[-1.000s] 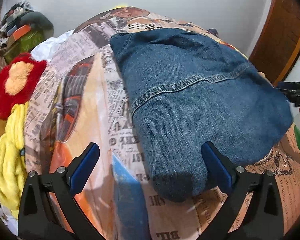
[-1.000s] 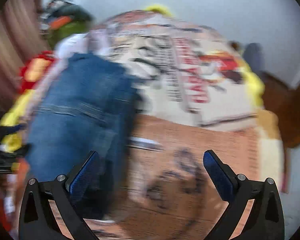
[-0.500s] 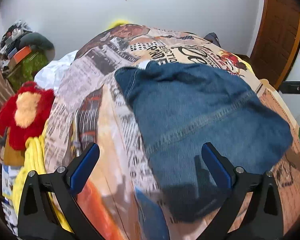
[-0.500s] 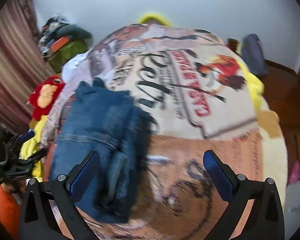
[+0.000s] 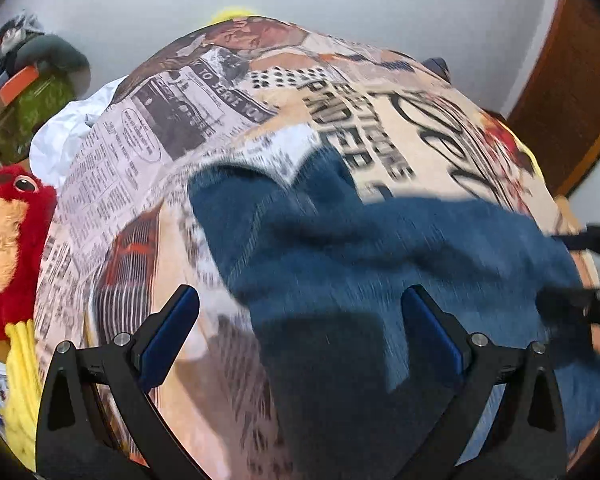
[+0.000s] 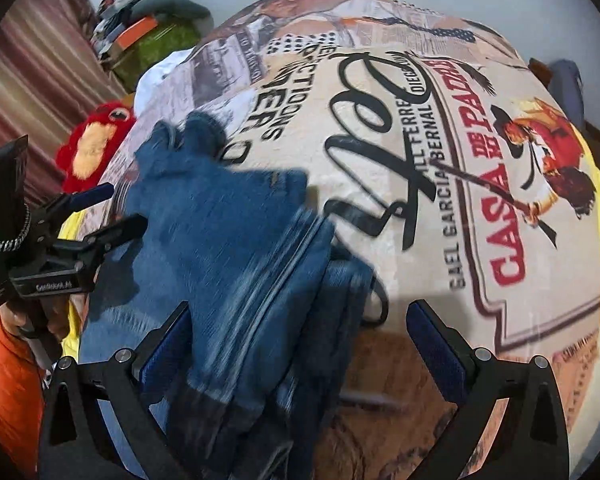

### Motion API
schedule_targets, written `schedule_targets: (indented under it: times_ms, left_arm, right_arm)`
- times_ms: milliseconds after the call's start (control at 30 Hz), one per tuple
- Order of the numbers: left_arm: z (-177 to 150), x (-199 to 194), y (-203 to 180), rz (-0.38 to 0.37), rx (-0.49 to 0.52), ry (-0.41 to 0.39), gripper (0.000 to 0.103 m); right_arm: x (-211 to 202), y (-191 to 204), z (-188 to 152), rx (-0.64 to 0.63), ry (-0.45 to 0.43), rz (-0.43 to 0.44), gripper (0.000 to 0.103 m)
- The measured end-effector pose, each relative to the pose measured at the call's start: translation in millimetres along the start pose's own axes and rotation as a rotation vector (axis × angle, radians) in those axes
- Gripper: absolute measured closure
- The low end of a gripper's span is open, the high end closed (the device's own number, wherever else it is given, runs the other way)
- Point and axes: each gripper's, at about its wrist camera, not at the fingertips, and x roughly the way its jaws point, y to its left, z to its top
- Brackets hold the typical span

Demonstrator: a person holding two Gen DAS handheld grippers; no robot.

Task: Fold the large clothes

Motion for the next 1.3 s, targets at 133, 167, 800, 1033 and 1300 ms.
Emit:
schedule_targets:
  times_ms: [133,167,800,1033,1300]
  left_arm:
    - [22,24,6,0.013,-0.036,0.017,0.0]
    - [26,28,6,0.026,-0.039,0.02,0.0]
    - [-5,-85,12,-0.101,-0.02,-0.102,0.0]
    - [-58,-64,15,-0.234,-0.096,0.022,0.0]
    - [-92,-6,41,-0.43,-0.359,0.204,0.0]
  right_arm:
    - [11,-5,18,-0.013,-0.023,-0.019,0.0]
    - [14,-5,22,-0.02,-0.03,-0.033,0.0]
    - [-78,14,-6,0.023,-0.174,0.065,0.0]
    - [-37,-5,-49,0.114,-0.012,0.135,0.0]
    - [13,-28,-57,0.244,0.126,0.346,0.0]
